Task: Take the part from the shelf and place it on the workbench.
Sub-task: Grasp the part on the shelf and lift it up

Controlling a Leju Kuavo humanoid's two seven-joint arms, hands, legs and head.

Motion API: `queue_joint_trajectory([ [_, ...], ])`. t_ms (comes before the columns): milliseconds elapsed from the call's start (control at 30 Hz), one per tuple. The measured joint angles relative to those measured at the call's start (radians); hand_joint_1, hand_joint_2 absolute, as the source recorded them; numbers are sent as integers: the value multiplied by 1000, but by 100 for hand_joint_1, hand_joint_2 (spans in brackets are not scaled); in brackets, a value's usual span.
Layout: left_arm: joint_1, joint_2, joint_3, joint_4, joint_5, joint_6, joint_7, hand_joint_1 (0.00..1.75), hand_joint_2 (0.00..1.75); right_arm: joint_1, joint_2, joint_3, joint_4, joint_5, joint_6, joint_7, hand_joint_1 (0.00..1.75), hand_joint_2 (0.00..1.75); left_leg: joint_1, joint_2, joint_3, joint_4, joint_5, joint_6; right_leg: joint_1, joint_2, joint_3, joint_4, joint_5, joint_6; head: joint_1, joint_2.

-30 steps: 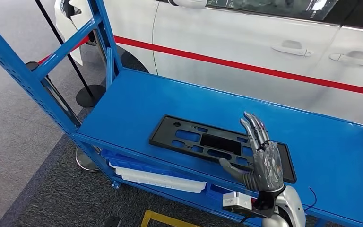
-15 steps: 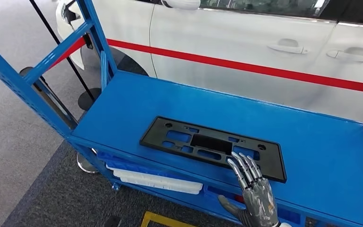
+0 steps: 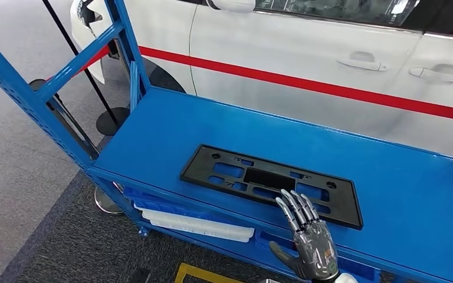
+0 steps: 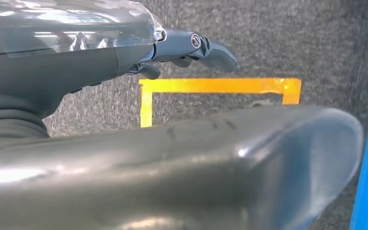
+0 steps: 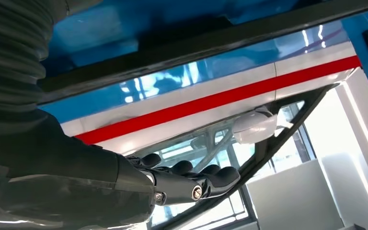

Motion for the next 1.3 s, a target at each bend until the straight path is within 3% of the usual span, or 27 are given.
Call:
queue_joint_trajectory([
  [67,-1,-1,0,0,-1,1,0,0,0,-11,2,2,17,12,-4,7,0,175,1,0,-1,-2,3,4,-7,1,-56,120,-65,8,0,0],
  [100,0,-1,0,0,-3,1,0,0,0,-17,4,3,28,27,-6,17,0,175,1,0,-2,-2,3,4,-10,0,-85,181,-88,11,0,0],
  [133,1,-1,0,0,-4,0,1,0,0,-24,7,6,41,45,-8,28,0,175,1,0,-3,-1,3,3,-13,0,-102,213,-91,14,0,0],
  [167,1,-2,0,0,-6,0,3,0,0,-35,11,9,57,66,-9,41,0,175,1,0,-3,0,2,2,-16,0,-100,208,-75,16,0,0],
  [200,1,-2,0,0,-10,-1,4,0,0,-48,16,12,72,81,-10,50,0,175,2,0,-2,2,1,0,-20,0,-78,162,-42,17,0,0],
  [233,1,-3,0,0,-13,-1,5,0,0,-61,22,15,86,92,-10,57,0,175,2,-1,-1,4,-1,-3,-22,0,-44,91,-4,17,0,0],
  [300,-1,-5,0,0,-18,-3,6,0,0,-87,36,21,111,107,-9,67,0,175,0,-2,-2,10,-6,-13,-20,1,11,-23,36,11,0,0],
  [333,-1,-6,0,0,-19,-3,7,0,0,-97,43,23,123,113,-8,71,0,175,-1,-2,-4,12,-7,-19,-18,1,21,-47,39,7,0,0],
  [467,-1,-6,0,0,-20,-5,11,0,0,-119,68,32,160,134,-4,83,0,175,3,-3,-11,25,-20,-42,-15,0,20,-55,38,-18,0,0],
  [533,-1,-7,0,0,-22,-6,13,0,0,-140,82,39,182,152,2,94,0,175,5,-2,-47,106,-67,-51,-16,-1,22,-59,41,-32,0,0],
  [600,-1,-7,-1,0,-31,-10,15,0,0,-176,103,46,229,190,18,119,0,175,6,-2,-109,237,-124,-54,-12,-1,22,-59,40,-38,0,0],
  [633,-1,-7,-1,0,-36,-12,16,0,0,-194,114,48,259,212,27,134,0,175,6,-2,-132,282,-136,-53,-10,-1,22,-59,40,-40,0,0],
  [667,-1,-7,-2,0,-40,-14,16,0,0,-211,124,50,289,232,35,148,0,175,5,-2,-140,293,-128,-52,-8,-1,22,-58,40,-40,0,0],
  [700,-1,-7,-3,0,-42,-15,17,0,0,-229,134,50,319,250,41,159,0,175,5,-2,-130,264,-102,-48,-6,0,23,-57,40,-41,0,0],
  [800,-5,-7,-5,0,-54,-17,21,0,0,-302,169,51,415,302,56,189,0,175,-2,-1,-46,76,-10,-28,1,3,24,-55,39,-38,0,0],
  [867,-8,-8,-5,0,-56,-18,24,0,0,-351,190,51,480,337,63,207,0,175,-8,0,-24,22,1,-21,2,3,21,-55,40,-30,0,0],
  [967,-8,-10,-5,0,-56,-17,26,0,0,-424,223,53,581,394,62,240,2,175,-3,1,-18,7,11,-12,1,3,20,-49,35,-14,0,0],
  [1033,-9,-13,-4,0,-56,-17,25,0,0,-470,243,57,647,426,62,266,89,175,3,3,-14,-5,20,-3,0,3,-9,18,-8,-4,0,0],
  [1100,-9,-15,-4,0,-56,-17,24,0,0,-508,260,65,712,461,72,302,174,175,3,3,-16,-6,22,0,-5,2,-71,149,-72,3,0,0],
  [1133,-8,-16,-4,0,-57,-17,24,0,0,-525,268,70,743,480,78,323,175,175,3,3,-17,-6,22,-1,-8,2,-96,201,-89,7,0,0],
  [1167,-7,-17,-4,0,-57,-17,24,0,0,-541,277,75,772,499,85,346,175,175,3,3,-17,-6,22,-1,-11,2,-106,222,-87,9,0,0],
  [1200,-6,-18,-4,0,-57,-17,24,0,0,-556,285,79,796,514,91,364,175,175,4,3,-16,-6,22,-2,-14,1,-95,201,-64,11,0,0],
  [1300,-7,-23,-4,0,-58,-17,24,0,0,-592,304,88,847,535,103,393,175,175,3,0,-15,2,18,-12,-19,1,1,4,27,7,0,0],
])
